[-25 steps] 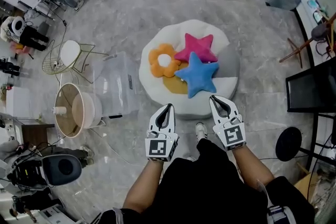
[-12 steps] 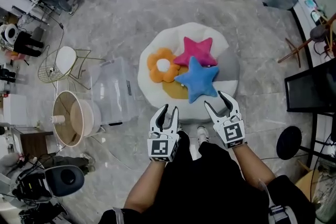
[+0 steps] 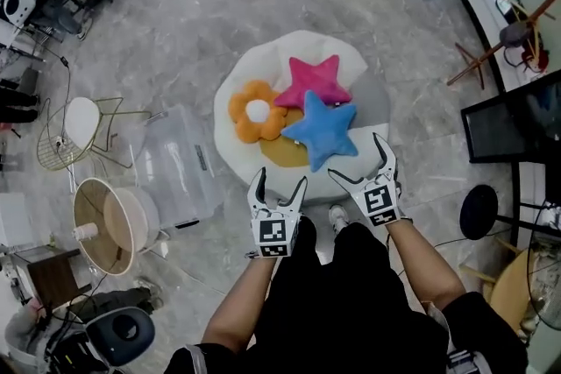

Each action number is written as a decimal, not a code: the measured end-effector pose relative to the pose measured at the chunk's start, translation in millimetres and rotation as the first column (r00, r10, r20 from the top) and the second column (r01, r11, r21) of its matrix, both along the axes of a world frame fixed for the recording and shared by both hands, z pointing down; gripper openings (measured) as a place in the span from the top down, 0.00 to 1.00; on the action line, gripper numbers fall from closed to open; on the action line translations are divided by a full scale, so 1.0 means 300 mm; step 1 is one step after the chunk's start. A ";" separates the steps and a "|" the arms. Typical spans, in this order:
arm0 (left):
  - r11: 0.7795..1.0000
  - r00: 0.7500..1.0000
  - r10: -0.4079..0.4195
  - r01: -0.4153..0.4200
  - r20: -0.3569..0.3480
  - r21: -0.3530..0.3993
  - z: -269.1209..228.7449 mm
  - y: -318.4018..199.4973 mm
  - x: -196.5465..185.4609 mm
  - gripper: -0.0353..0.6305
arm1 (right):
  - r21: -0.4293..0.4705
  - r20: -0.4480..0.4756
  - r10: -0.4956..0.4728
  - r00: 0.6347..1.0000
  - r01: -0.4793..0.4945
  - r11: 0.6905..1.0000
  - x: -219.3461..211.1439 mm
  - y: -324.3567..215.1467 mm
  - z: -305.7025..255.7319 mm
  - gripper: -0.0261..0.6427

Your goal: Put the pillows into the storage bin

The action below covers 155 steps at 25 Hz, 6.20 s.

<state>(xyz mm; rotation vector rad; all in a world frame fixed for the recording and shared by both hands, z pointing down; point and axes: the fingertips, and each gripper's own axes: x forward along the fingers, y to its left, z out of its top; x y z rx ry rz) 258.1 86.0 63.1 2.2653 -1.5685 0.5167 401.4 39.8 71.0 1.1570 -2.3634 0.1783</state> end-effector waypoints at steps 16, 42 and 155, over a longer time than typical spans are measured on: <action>0.986 0.999 -0.006 0.014 0.052 -0.164 0.716 -0.194 0.133 0.36 | -0.214 -0.174 -0.149 0.973 0.111 0.971 0.049 -0.168 0.769 0.07; 0.920 0.984 0.109 -0.048 0.137 -0.390 2.142 -0.255 0.353 0.36 | -0.322 -0.296 -0.299 0.907 0.200 0.925 0.243 -0.280 2.071 0.18; 0.741 0.811 -0.520 0.584 0.268 -0.332 1.712 0.603 -2.459 0.43 | -0.269 -0.104 -0.785 0.611 0.743 0.613 -2.670 0.311 1.606 0.07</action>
